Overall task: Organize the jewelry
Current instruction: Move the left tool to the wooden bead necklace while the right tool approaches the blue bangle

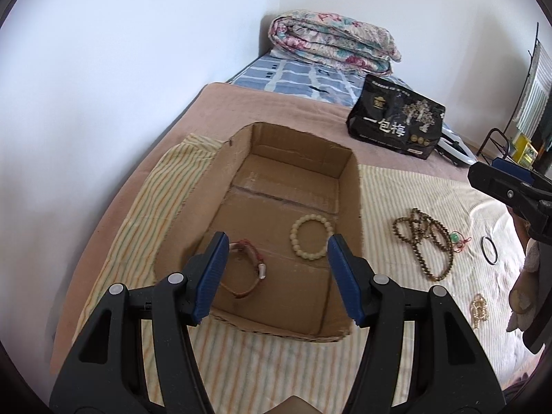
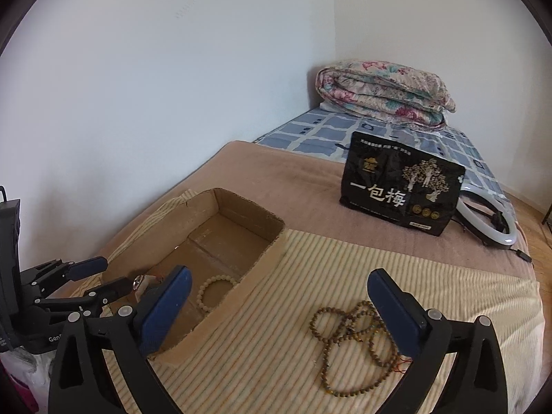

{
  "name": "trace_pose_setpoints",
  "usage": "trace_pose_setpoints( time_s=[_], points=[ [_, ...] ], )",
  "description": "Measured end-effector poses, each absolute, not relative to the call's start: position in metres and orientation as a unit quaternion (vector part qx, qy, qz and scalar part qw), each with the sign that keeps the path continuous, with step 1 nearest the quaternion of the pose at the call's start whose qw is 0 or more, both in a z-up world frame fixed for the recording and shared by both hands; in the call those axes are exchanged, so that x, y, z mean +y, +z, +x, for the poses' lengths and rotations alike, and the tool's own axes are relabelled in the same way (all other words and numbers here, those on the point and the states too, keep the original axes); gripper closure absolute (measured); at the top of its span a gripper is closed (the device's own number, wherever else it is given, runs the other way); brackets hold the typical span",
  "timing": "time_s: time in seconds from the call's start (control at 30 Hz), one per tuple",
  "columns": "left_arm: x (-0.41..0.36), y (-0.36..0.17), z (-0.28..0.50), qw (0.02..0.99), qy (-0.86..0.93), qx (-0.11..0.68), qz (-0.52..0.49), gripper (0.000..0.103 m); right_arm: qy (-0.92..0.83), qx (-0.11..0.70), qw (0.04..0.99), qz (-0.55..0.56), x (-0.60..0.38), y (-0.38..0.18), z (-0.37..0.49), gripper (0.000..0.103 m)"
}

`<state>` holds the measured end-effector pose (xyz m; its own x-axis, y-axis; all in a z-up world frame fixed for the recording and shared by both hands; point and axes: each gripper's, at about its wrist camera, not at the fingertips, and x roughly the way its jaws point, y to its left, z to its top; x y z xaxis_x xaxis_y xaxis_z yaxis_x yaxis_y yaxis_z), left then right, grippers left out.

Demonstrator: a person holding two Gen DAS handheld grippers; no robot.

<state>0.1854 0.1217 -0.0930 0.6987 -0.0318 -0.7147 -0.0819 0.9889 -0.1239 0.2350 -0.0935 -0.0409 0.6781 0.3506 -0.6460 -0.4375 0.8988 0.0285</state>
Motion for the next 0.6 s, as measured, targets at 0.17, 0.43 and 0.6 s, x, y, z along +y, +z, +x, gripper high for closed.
trace_pose_setpoints(
  time_s=[0.17,0.43,0.6],
  points=[
    [0.097,-0.087,0.186,0.92,-0.008,0.385,-0.067,0.042,0.19,0.331,0.923,-0.058,-0.128,-0.033,0.226,0.0],
    [0.052,-0.084,0.19,0.919,-0.046,0.387,-0.055,0.042,0.152,0.327,0.932,-0.037,-0.189,-0.028,0.217,0.0],
    [0.023,-0.088,0.197,0.916,-0.069,0.393,-0.044,0.042,0.121,0.327,0.937,-0.031,-0.232,-0.03,0.212,0.0]
  ],
)
